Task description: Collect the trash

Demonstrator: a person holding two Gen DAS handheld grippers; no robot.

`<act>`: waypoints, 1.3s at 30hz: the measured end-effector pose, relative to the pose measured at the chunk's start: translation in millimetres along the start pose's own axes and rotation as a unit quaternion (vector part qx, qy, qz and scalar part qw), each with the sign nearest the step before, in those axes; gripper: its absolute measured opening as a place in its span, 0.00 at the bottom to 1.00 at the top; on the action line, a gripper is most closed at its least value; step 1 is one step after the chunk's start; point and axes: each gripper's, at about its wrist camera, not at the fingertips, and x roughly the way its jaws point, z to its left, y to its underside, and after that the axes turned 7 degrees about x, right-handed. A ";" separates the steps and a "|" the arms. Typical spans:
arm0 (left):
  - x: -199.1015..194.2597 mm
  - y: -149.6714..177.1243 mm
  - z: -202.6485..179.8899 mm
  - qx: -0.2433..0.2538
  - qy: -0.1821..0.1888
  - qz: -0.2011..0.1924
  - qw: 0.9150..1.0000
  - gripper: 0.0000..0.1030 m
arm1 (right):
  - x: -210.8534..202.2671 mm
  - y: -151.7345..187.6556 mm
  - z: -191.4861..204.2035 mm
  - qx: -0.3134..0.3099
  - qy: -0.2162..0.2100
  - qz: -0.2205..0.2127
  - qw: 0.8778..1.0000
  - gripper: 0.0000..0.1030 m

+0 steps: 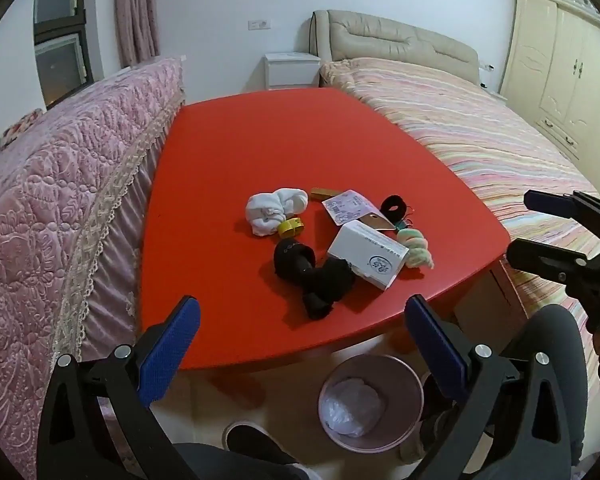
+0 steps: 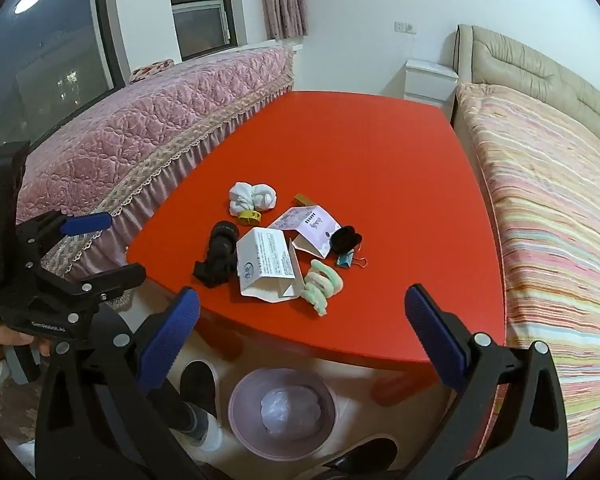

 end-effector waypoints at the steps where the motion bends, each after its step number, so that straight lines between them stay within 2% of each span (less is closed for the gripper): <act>1: -1.0 -0.2 -0.3 -0.001 0.004 -0.001 1.000 0.95 | 0.1 0.0 -0.2 0.000 0.000 0.000 1.000 0.97; 8: -5.9 -1.6 -0.4 -0.016 0.043 -0.010 0.999 0.95 | -2.6 -1.1 -0.7 -0.004 -0.011 -0.001 1.000 0.97; 20: -7.0 -2.9 -1.7 -0.014 0.017 -0.004 1.000 0.95 | -6.0 0.8 -1.1 -0.005 -0.005 -0.004 1.000 0.97; 39: 3.4 2.8 2.4 -0.021 0.014 0.002 1.000 0.95 | 7.6 12.4 -5.0 0.010 -0.011 0.011 1.000 0.97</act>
